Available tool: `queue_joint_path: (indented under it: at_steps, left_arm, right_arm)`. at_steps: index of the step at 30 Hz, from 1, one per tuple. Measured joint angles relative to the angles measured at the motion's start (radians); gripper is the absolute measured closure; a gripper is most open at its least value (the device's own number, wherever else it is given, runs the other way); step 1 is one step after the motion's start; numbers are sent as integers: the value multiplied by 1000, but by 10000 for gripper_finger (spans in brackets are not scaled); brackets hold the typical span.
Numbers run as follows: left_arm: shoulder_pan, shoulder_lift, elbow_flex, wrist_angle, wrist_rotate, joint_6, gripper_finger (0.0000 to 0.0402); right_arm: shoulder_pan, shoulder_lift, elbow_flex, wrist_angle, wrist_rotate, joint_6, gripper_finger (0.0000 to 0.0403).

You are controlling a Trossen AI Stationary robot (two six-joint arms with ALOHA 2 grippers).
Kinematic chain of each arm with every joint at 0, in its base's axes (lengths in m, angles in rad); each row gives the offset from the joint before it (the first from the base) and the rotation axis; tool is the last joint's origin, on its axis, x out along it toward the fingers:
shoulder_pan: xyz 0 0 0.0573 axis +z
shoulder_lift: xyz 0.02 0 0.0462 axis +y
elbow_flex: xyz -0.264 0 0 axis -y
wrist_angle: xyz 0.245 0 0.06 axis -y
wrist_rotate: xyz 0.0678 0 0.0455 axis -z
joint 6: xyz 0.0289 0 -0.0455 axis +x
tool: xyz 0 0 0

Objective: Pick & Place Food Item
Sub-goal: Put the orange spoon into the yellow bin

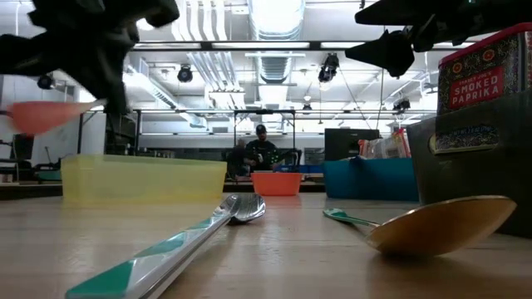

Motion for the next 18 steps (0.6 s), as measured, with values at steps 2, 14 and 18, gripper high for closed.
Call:
queue_joint_path:
  at_steps: [2,14,18]
  left_arm:
    - [2,-39,0,-33,-80,30,401]
    - [123,-226,0,-309,-374,108,401]
    - [241,-240,-1,-378,-375,237,401]
  right_arm:
    - [0,0,0,0,0,0,22]
    - [0,0,0,0,0,0,22]
    - [0,0,0,0,0,0,22]
